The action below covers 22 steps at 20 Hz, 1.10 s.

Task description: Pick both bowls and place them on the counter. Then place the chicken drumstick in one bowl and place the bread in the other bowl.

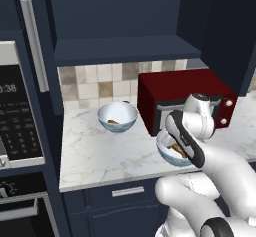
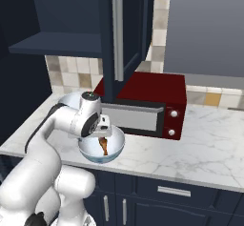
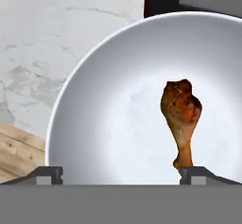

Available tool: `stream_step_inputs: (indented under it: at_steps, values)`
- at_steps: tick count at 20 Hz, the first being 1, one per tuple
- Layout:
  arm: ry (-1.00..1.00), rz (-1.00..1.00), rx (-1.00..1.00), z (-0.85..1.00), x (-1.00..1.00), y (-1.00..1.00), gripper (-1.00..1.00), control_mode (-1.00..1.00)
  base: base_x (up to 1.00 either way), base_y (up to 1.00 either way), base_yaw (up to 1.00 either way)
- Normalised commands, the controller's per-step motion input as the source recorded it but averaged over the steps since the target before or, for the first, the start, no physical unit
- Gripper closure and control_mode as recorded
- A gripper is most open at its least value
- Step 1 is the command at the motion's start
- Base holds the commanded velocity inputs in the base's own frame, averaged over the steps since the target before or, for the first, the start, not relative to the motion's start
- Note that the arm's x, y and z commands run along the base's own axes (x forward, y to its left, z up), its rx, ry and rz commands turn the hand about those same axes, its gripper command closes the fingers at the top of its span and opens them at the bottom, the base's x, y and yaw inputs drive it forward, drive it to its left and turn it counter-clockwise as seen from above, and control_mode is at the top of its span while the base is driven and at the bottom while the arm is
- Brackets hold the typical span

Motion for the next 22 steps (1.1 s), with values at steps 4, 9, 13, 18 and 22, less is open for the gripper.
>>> stream_step_inputs:
  at_steps: [4,9,13,18,22]
  values:
    - [-0.04,-0.11,0.00,0.38,-0.39,0.32,-1.00,-1.00,0.00,0.00,0.00]
    - [-0.10,-0.13,0.00,0.34,-0.41,0.36,-1.00,-1.00,0.00,0.00,0.00]
    - [-0.09,-0.12,0.00,0.36,-0.33,0.39,-1.00,-1.00,0.00,0.00,0.00]
    - [-0.16,-0.08,-0.02,0.43,-0.30,0.32,-1.00,-1.00,0.00,0.00,0.00]
    - [-0.11,-0.06,-0.03,0.44,-0.27,0.25,-1.00,-1.00,0.00,0.00,0.00]
